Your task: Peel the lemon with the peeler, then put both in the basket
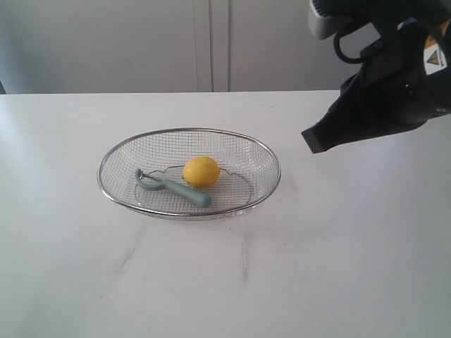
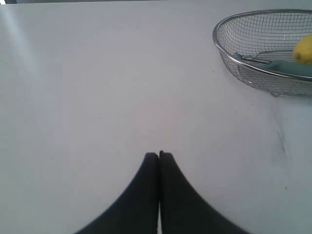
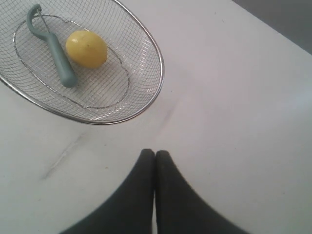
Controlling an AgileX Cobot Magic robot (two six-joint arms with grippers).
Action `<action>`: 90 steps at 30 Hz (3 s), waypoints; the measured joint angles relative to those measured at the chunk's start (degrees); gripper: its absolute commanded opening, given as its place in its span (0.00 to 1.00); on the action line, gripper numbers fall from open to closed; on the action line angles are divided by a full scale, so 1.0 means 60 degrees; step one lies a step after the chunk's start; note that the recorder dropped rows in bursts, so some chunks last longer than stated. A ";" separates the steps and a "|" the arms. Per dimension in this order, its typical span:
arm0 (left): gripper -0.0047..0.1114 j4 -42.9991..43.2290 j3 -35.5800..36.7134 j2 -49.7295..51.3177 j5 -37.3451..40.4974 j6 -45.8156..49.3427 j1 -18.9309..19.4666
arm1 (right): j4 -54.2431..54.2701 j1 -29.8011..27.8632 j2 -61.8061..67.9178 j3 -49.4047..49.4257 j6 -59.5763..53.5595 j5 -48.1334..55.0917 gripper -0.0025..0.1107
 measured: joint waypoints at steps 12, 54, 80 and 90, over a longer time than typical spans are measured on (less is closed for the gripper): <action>0.04 0.0000 0.0000 0.0000 -0.0035 0.0000 0.0000 | 0.0000 0.0000 -0.3333 0.2555 0.0000 -0.1179 0.02; 0.04 0.0000 0.0000 0.0000 -0.0055 0.0000 0.0000 | 0.0000 -0.6227 -1.1069 1.0020 0.0000 -0.3247 0.02; 0.04 0.0000 0.0000 0.0000 -0.0055 0.0000 0.0000 | 0.0000 -0.7388 -1.1069 1.0154 0.0000 -0.4471 0.02; 0.04 0.0000 0.0000 0.0000 -0.0055 0.0000 0.0000 | 0.0000 -0.7388 -1.1069 1.0154 0.2384 -0.4379 0.02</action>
